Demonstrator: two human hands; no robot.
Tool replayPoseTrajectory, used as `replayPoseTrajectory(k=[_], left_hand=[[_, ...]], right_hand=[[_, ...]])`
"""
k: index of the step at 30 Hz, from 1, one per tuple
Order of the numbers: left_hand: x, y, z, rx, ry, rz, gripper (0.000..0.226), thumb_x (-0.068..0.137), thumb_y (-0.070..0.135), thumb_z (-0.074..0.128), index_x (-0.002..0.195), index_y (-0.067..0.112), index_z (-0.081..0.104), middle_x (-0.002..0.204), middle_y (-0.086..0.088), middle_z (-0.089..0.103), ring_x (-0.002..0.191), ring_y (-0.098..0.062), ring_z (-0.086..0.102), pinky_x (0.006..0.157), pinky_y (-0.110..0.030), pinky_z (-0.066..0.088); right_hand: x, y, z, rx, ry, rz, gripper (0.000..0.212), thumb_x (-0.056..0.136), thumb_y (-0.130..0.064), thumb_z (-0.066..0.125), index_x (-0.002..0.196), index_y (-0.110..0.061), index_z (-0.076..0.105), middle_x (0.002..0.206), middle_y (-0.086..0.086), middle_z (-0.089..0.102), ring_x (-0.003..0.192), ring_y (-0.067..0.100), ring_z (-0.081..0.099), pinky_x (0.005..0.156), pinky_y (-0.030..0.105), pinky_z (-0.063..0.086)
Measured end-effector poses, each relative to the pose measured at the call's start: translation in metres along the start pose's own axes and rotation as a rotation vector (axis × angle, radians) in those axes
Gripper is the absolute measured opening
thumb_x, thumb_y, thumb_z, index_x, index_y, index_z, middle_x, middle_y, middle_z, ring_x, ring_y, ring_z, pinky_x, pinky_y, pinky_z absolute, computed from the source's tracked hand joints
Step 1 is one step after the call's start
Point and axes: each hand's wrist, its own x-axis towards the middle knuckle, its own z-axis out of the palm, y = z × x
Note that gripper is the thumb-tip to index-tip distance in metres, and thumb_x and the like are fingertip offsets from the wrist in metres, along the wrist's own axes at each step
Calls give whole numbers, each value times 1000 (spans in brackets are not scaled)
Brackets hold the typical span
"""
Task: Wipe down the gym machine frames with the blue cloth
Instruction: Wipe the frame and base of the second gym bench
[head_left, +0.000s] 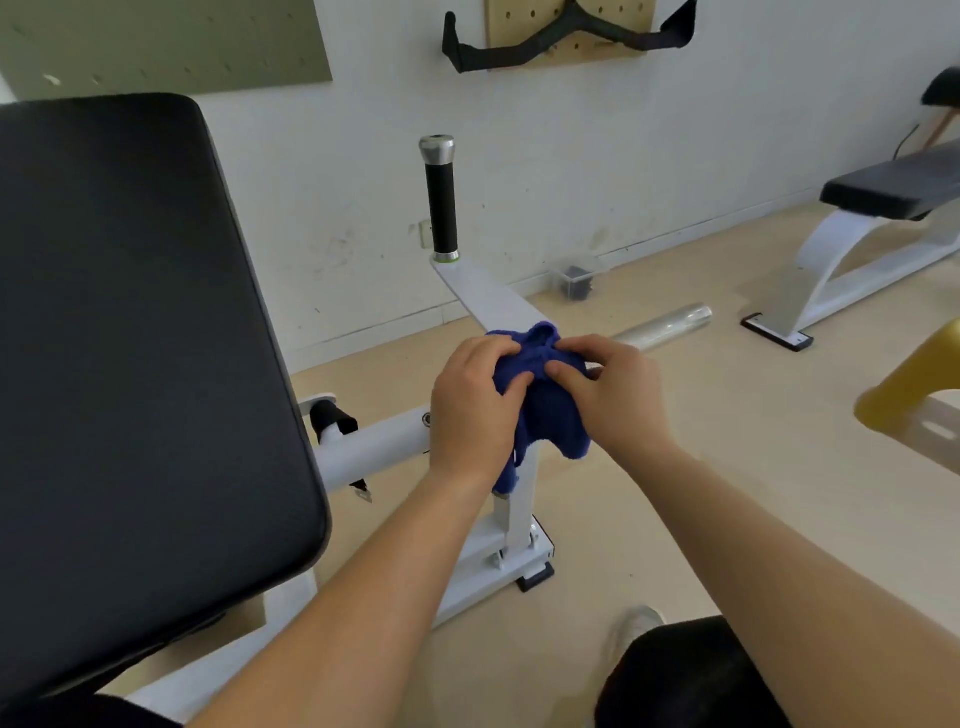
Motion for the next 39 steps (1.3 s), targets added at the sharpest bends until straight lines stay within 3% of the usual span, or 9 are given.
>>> replayPoseTrajectory(k=[7, 11, 18, 24, 28, 31, 35, 37, 39], left_hand=[[-29, -28, 15, -32, -104, -319, 43, 84, 10, 64, 125, 23, 58, 112, 13, 62, 101, -9, 61, 92, -29, 51], [-23, -30, 19, -9, -65, -274, 25, 81, 11, 63, 101, 26, 67, 91, 12, 70, 87, -12, 65, 81, -39, 55], [-1, -14, 29, -86, 288, -243, 22, 82, 21, 70, 97, 27, 55, 96, 15, 61, 86, -5, 59, 74, -22, 48], [-3, -31, 32, 116, 216, -403, 29, 86, 54, 62, 87, 26, 56, 78, 14, 61, 72, -6, 57, 57, -23, 39], [-6, -29, 37, 141, 164, -415, 33, 99, 38, 48, 75, 17, 54, 65, 7, 57, 63, -16, 52, 53, -30, 34], [-9, -17, 44, -22, 134, -390, 18, 99, 20, 43, 90, 18, 59, 76, 8, 62, 69, -9, 54, 57, -22, 38], [-19, -11, 47, -408, 76, -318, 22, 99, 26, 46, 116, 17, 57, 97, 6, 67, 85, -4, 61, 72, -16, 47], [-17, -12, 49, -426, 104, -285, 32, 103, 35, 40, 124, 16, 55, 102, 6, 67, 92, -7, 62, 77, -18, 47], [-7, -15, 54, -342, 154, -281, 38, 106, 32, 36, 137, 15, 48, 113, 5, 66, 100, -9, 60, 82, -16, 45]], right_hand=[[0, 25, 2, -42, -205, 66, 29, 80, -16, 75, 106, -28, 74, 103, -12, 71, 88, 10, 67, 84, 33, 56], [1, 31, -5, 133, -186, 98, 32, 81, -8, 72, 100, -33, 71, 99, -16, 71, 83, 5, 70, 78, 35, 59], [16, 12, 14, 342, 95, 107, 25, 81, -17, 74, 101, -28, 63, 97, -15, 70, 86, 5, 69, 77, 30, 58], [19, 21, 34, 237, 140, 108, 23, 92, -21, 63, 112, -32, 69, 113, -11, 59, 92, 1, 60, 73, 13, 42], [15, 19, 42, 163, 108, 75, 20, 98, -21, 49, 101, -28, 68, 84, -9, 60, 68, 6, 51, 63, 19, 38], [12, 11, 42, 246, 72, 116, 23, 95, -14, 43, 84, -22, 62, 62, -13, 54, 57, 4, 47, 56, 16, 37], [11, 5, 39, 535, -15, 133, 24, 90, -29, 41, 75, -12, 49, 68, -3, 51, 68, 16, 45, 66, 36, 39], [11, 3, 34, 450, -34, 78, 30, 97, -40, 44, 85, -15, 55, 73, -6, 54, 69, 12, 47, 67, 33, 40], [13, 6, 35, 249, -48, 18, 31, 101, -41, 43, 126, -26, 55, 88, -12, 59, 78, 7, 53, 67, 22, 41]])
